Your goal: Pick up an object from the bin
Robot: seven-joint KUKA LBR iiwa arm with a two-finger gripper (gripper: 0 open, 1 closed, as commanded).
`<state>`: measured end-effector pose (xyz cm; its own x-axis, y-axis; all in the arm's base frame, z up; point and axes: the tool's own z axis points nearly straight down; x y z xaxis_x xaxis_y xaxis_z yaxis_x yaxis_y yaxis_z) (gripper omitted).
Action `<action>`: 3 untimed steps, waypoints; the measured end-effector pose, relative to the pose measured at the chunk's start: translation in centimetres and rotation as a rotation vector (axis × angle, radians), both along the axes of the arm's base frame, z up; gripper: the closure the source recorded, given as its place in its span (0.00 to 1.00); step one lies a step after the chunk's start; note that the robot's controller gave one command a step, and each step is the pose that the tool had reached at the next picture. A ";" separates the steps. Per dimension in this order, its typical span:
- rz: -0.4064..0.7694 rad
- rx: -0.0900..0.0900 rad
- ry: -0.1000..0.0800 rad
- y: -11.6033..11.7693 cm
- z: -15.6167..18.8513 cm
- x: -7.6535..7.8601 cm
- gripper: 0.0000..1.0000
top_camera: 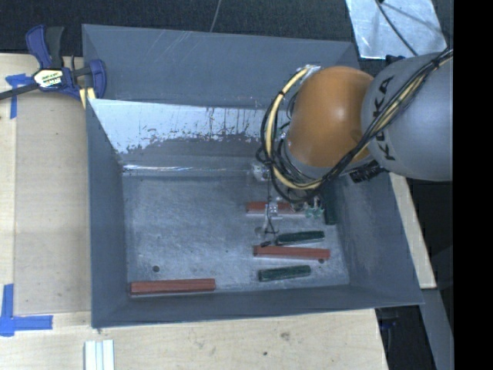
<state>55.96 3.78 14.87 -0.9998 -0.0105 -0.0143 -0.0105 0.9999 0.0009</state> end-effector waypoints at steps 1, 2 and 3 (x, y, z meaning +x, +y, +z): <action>0.122 -0.003 0.012 -13.2 -6.1 -4.5 1.00; 0.121 -0.002 0.012 -13.2 -6.1 -4.5 0.00; 0.119 -0.002 0.012 -13.2 -6.1 -4.5 1.00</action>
Offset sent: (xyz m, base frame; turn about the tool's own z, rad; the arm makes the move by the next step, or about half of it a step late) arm 0.0000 0.0000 0.0000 0.0000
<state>51.42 -9.40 8.78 -0.9916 -0.1293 -0.0018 -0.1293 0.9916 -0.0001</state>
